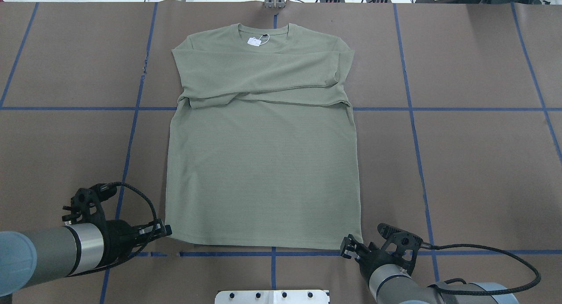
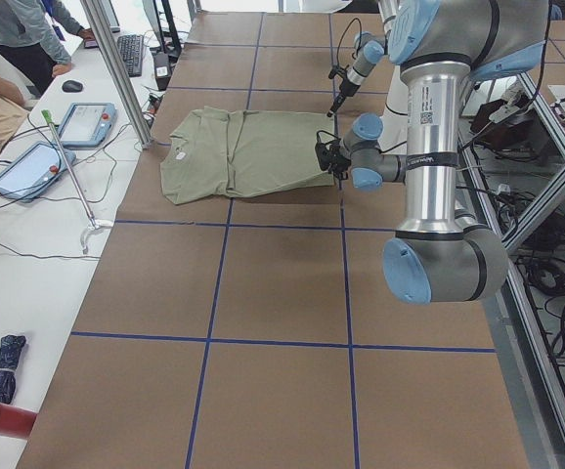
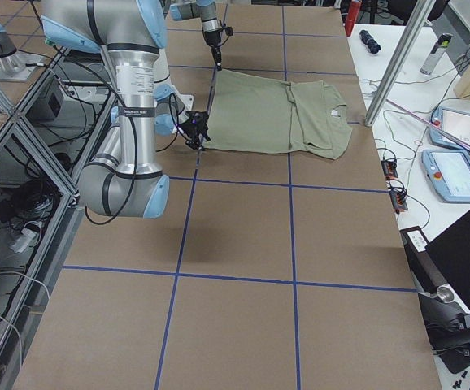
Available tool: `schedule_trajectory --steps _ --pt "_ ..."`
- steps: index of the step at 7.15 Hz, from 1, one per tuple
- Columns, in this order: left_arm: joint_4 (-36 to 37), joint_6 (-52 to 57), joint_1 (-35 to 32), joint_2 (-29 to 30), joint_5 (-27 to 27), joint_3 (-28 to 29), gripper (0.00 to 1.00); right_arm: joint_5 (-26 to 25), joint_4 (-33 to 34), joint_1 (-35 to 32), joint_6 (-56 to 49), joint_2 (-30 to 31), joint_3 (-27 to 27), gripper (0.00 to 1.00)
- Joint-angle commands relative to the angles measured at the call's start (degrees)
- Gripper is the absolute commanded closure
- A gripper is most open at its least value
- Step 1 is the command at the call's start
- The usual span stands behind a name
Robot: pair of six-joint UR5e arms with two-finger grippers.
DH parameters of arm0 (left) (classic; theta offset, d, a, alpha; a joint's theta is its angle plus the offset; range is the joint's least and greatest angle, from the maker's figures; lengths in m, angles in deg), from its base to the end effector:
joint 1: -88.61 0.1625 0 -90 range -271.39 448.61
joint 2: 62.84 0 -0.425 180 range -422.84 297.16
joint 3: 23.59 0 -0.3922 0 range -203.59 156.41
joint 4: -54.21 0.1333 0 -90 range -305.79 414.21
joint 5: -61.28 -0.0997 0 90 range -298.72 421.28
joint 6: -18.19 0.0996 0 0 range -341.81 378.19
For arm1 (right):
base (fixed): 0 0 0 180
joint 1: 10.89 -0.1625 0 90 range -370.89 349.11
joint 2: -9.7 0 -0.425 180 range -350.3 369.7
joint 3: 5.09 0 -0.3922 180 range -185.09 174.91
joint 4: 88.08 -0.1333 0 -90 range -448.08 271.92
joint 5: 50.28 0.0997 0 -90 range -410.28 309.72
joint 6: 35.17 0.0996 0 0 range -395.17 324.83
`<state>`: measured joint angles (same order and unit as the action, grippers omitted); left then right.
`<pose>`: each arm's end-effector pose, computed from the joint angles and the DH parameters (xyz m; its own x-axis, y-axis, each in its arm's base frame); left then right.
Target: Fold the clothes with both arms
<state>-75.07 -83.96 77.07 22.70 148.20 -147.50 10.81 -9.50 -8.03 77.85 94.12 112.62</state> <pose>0.4007 -0.2233 0.3366 0.2951 -0.2748 -0.9151 0.3181 0.9314 -0.1771 -0.5098 -0.1562 0.3620 0.5375 0.3159 0.7818 -0.5500 0.8342 0.0411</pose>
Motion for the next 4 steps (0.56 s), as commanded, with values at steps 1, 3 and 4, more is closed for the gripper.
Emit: schedule_trajectory --steps 1,3,4 --pt "0.0 0.0 0.0 0.1 0.0 0.0 1.0 0.0 0.0 0.1 0.1 -0.3 0.5 0.69" --pt "0.0 0.0 0.0 0.1 0.0 -0.2 1.0 0.0 0.0 0.5 0.1 -0.5 0.3 0.79" --pt "0.0 -0.1 0.0 0.1 0.0 -0.4 1.0 0.0 0.0 0.6 0.1 -0.5 0.3 0.96"
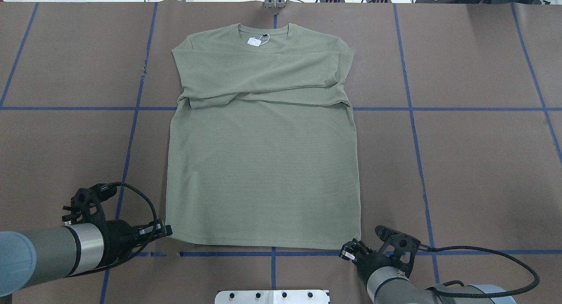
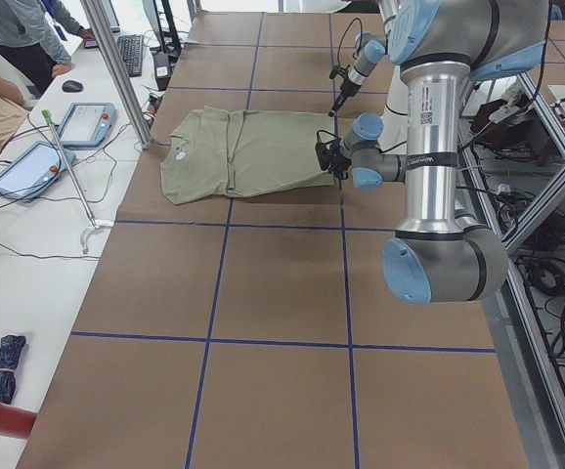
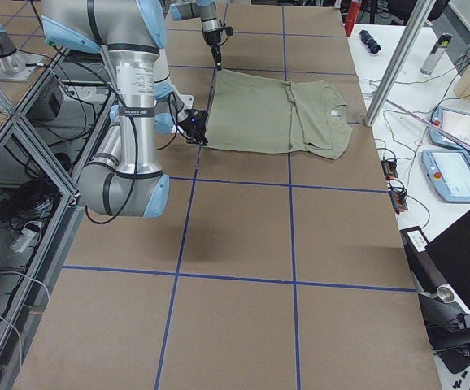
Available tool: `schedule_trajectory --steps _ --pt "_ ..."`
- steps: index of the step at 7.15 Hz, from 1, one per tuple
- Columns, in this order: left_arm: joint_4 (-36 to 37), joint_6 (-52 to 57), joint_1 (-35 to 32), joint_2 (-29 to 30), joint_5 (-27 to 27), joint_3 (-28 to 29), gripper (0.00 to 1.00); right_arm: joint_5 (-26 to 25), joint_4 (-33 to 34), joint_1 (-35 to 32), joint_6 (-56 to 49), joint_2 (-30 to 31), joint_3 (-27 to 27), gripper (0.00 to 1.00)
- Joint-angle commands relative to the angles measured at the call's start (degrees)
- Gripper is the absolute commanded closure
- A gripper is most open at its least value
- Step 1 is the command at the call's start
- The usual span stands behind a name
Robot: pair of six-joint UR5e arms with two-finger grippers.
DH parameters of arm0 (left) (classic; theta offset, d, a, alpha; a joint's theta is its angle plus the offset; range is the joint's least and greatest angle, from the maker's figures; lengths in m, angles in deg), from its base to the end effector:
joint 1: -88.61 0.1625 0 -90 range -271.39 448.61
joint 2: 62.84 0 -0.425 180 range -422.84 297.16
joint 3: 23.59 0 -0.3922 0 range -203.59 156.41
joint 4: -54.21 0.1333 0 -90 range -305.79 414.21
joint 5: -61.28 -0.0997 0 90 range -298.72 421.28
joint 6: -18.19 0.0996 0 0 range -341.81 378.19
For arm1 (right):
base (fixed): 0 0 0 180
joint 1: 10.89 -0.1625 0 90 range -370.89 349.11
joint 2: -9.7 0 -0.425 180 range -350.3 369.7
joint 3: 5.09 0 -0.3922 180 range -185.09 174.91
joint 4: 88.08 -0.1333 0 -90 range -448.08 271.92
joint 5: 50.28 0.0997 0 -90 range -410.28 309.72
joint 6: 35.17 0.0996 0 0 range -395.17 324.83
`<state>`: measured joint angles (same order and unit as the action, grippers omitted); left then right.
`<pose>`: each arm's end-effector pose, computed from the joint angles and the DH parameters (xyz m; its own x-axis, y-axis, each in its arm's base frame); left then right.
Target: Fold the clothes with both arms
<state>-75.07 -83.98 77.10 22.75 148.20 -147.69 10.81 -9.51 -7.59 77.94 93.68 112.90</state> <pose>0.4002 -0.2230 0.3346 0.2914 -0.2742 -0.9165 0.3169 0.9316 -0.1779 -0.5114 -0.1523 0.3559 0.5291 0.3136 0.7885 -0.5449 0.8379 0.0323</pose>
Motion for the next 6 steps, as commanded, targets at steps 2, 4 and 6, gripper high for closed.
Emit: schedule_trajectory --steps 2,4,6 --pt "0.0 0.0 0.0 0.1 0.0 -0.3 1.0 -0.3 0.2 0.0 -0.1 0.1 0.4 1.0" --pt "0.9 0.0 -0.2 -1.0 4.2 -5.3 1.0 0.4 11.1 -0.1 -0.4 0.2 12.9 1.0" --pt "14.7 0.1 -3.8 -0.4 11.2 -19.3 1.0 7.0 28.9 0.8 -0.4 -0.8 30.9 1.0"
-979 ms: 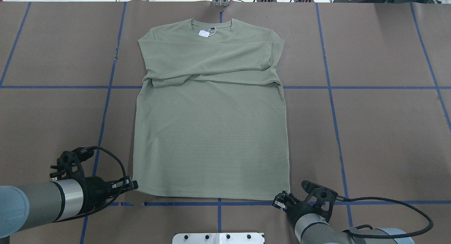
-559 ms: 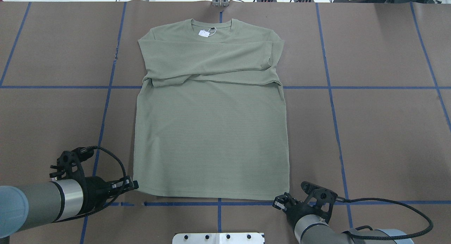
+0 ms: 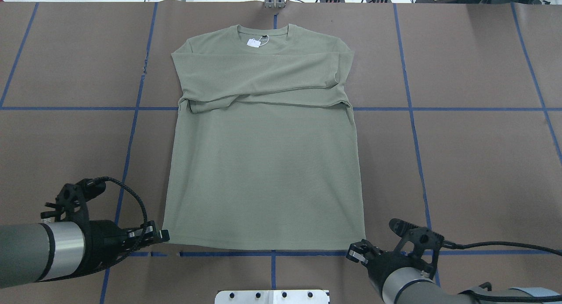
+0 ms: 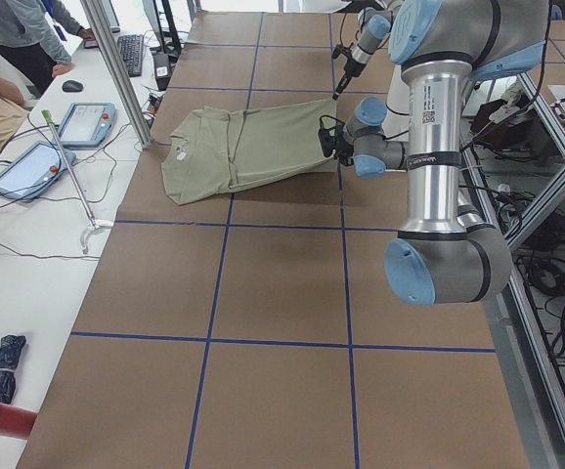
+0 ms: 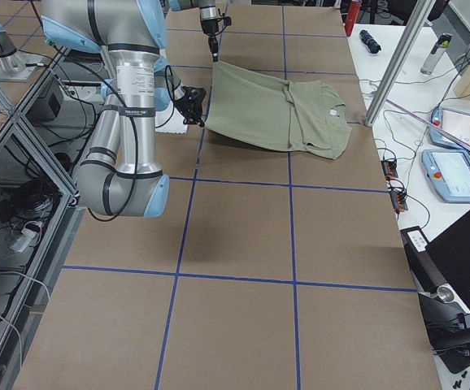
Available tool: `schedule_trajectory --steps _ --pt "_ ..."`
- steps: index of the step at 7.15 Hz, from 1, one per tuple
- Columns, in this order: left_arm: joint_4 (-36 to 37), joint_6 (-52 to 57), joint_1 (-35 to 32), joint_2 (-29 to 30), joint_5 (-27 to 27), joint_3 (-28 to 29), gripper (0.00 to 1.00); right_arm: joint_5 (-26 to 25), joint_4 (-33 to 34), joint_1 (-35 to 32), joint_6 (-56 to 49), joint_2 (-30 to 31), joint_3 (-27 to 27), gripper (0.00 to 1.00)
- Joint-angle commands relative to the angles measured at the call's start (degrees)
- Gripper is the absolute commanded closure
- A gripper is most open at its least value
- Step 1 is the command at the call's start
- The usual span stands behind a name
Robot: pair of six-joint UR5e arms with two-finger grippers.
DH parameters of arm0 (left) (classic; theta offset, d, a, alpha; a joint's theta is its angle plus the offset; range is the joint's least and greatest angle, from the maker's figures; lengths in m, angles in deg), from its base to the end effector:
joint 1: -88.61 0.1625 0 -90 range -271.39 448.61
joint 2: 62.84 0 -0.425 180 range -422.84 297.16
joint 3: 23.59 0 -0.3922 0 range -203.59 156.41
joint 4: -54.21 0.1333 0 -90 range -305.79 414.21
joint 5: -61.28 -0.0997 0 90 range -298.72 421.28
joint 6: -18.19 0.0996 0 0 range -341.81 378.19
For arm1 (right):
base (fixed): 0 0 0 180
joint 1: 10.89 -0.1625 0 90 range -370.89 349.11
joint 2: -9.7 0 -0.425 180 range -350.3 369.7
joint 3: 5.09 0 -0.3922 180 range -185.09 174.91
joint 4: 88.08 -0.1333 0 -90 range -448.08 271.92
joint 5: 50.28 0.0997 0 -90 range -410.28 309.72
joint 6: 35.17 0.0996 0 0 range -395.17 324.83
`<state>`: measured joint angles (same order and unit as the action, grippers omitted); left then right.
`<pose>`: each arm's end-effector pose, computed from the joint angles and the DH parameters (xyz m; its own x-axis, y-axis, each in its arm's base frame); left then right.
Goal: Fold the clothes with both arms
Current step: 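Lift the hem with both grippers and fold it toward the collar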
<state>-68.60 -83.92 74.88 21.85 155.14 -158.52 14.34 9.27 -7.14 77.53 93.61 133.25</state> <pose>0.3465 -0.2150 0.2705 0.2501 -0.2766 -0.9279 0.2321 0.9475 -0.2199 -0.4177 -0.1490 0.2544 0.5288 0.3147 0.7882 -0.4967 0.8678 -0.0133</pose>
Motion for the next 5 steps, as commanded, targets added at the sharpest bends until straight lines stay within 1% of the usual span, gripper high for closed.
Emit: schedule_trajectory --steps 1,2,3,4,5 --pt "16.3 0.1 -2.7 0.6 8.1 -17.3 1.0 6.1 16.7 -0.1 0.0 -2.9 15.7 1.0" --pt "21.9 0.5 -7.2 4.2 14.4 -21.3 1.0 8.6 19.7 -2.8 -0.5 -6.6 15.7 1.0" --pt "24.3 6.9 -11.4 10.8 15.8 -16.5 1.0 10.8 20.3 -5.3 -3.9 -7.9 14.8 1.0" --pt "24.6 12.4 -13.5 15.8 15.4 -8.7 1.0 11.0 20.3 -9.0 -8.9 -12.9 10.5 1.0" --pt "24.5 17.6 -18.7 17.9 15.6 -2.5 1.0 12.4 20.2 -15.5 -13.0 -18.7 3.7 1.0"
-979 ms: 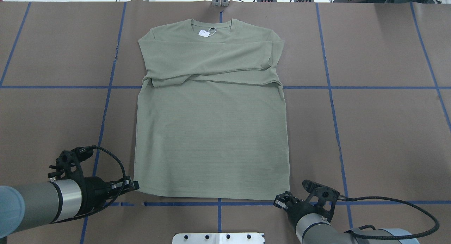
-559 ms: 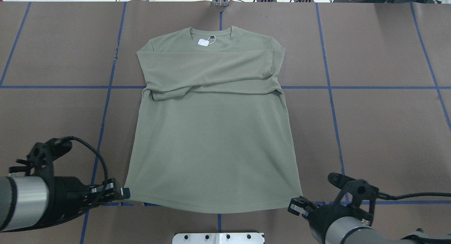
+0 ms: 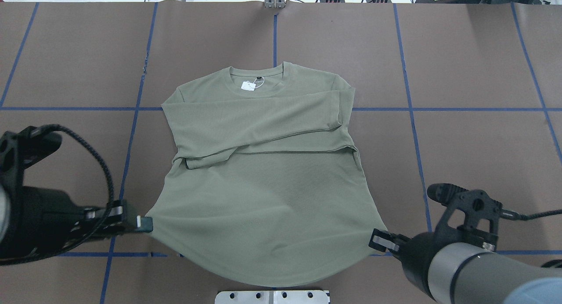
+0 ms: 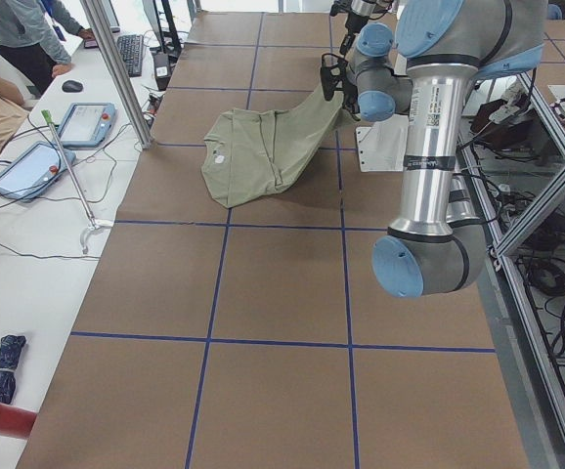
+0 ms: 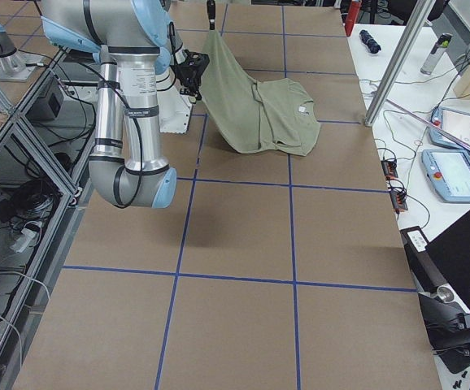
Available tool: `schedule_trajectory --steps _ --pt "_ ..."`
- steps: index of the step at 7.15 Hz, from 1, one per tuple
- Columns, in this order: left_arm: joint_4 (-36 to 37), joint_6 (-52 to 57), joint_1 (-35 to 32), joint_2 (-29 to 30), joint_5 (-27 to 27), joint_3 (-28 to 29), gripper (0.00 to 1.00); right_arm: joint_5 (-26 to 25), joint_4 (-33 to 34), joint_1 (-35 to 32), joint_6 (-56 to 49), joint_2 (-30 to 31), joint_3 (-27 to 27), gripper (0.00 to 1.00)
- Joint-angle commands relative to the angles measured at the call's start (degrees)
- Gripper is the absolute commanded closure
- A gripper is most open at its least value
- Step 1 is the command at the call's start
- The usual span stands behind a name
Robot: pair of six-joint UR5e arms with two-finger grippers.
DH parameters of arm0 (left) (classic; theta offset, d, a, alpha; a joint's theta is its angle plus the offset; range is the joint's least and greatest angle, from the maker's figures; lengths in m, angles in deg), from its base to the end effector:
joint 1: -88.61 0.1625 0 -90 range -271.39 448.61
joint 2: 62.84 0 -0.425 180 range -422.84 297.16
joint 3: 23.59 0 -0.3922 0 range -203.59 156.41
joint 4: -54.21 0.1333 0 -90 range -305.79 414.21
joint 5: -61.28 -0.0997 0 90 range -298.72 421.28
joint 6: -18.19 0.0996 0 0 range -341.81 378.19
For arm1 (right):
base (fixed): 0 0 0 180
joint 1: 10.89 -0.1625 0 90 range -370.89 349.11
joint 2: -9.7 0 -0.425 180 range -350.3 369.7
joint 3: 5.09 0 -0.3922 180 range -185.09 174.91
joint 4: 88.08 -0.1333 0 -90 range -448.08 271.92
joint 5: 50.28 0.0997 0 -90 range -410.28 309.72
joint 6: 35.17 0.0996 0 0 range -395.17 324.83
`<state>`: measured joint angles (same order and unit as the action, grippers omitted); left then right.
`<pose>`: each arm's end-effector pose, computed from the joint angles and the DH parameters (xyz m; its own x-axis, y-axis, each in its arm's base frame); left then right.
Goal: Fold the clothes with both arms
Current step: 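Lift the hem with both grippers and fold it toward the collar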
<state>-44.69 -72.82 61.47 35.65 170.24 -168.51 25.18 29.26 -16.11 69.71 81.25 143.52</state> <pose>0.2728 -0.2533 0.1658 0.2676 -0.1559 -0.9508 0.1607 0.9802 -0.1155 -0.3444 -0.1904 0.1697 0.5507 0.2999 0.7790 -0.4348 0.8997 -0.0390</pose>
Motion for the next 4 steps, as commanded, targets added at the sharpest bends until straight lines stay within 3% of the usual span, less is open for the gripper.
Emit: schedule_trajectory --steps 1,2,3,4 --pt "0.7 11.8 -9.9 3.9 0.5 9.4 1.0 5.5 -0.4 -14.0 -10.4 -9.6 -12.2 1.0" --pt "0.5 12.7 -11.9 4.6 0.0 12.6 1.0 7.8 -0.4 -19.5 -14.1 -11.2 -16.4 1.0" --pt "-0.1 14.2 -13.3 8.9 -1.7 21.3 1.0 8.6 -6.8 -23.9 -17.0 -11.5 -22.4 1.0" --pt "-0.2 21.5 -17.4 12.7 -2.0 26.8 1.0 11.7 -17.6 -27.4 -19.3 -11.6 -30.8 1.0"
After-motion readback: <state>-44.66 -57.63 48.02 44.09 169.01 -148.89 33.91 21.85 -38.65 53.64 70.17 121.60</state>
